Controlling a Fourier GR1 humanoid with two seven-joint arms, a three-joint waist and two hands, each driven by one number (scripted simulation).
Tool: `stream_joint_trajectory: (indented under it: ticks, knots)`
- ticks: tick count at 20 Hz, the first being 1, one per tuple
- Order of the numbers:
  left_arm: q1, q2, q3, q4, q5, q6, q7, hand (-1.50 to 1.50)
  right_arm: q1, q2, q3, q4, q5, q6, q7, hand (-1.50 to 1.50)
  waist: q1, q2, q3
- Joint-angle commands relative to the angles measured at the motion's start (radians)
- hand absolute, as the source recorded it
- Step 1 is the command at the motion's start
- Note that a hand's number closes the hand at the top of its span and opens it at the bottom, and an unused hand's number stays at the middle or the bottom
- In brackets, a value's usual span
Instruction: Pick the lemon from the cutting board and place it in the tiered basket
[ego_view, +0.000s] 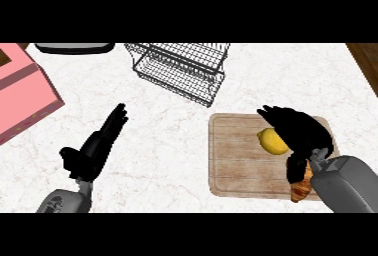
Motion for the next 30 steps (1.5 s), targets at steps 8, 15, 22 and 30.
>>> stream_joint_trajectory:
  ticks: [8, 15, 22, 30]
  knots:
    - [-0.032, -0.086, 0.039, 0.091, -0.095, -0.01, -0.057, 0.0, 0.053, 0.06, -0.089, 0.044, 0.121, 0.049, -0.14, -1.5, -0.004, 0.0, 0.0]
    - [0.002, -0.061, 0.061, 0.01, -0.062, -0.046, 0.016, 0.0, 0.05, 0.14, -0.101, 0.153, 0.143, -0.16, -0.309, 1.5, 0.001, 0.0, 0.0]
    - [-0.023, -0.103, 0.068, 0.055, -0.118, -0.051, -0.021, 0.0, -0.003, 0.165, -0.148, 0.28, 0.223, -0.218, -0.449, 1.5, 0.0, 0.001, 0.0]
    - [0.031, -0.079, 0.093, 0.017, -0.098, -0.039, -0.008, 0.0, 0.205, 0.257, -0.365, 0.124, 0.283, -0.332, 0.15, 1.5, -0.051, -0.01, -0.002]
